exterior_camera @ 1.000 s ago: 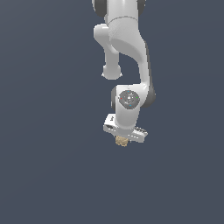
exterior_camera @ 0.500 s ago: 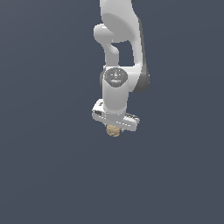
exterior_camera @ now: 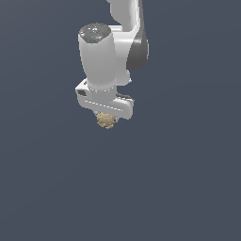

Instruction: Pick up the object and move it to a goal position.

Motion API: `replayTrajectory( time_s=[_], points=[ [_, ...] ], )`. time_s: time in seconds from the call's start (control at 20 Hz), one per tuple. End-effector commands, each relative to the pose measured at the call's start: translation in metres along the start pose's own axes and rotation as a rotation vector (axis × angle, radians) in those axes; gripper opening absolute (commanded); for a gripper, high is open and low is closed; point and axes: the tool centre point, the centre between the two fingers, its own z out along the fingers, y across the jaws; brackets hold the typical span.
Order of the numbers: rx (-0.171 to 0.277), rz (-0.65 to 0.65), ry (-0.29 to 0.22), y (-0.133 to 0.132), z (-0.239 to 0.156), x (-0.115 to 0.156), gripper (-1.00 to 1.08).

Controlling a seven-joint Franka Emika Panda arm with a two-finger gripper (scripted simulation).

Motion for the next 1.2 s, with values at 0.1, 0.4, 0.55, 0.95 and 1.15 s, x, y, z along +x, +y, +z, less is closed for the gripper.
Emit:
replayTrajectory(
  time_s=[0.1, 0.4, 0.55, 0.95, 1.15],
  points=[
    [0.000, 0.000, 0.000, 0.033, -0.048, -0.003, -1.00],
    [0.000, 0.000, 0.000, 0.072, -0.106, -0.006, -1.00],
    [0.000, 0.000, 0.000, 0.087, -0.129, -0.006, -1.00],
    [-0.002, -0.001, 0.000, 0.111, -0.164, -0.005, -1.00],
    [-0.002, -0.001, 0.000, 0.114, -0.168, -0.004, -1.00]
  ],
)
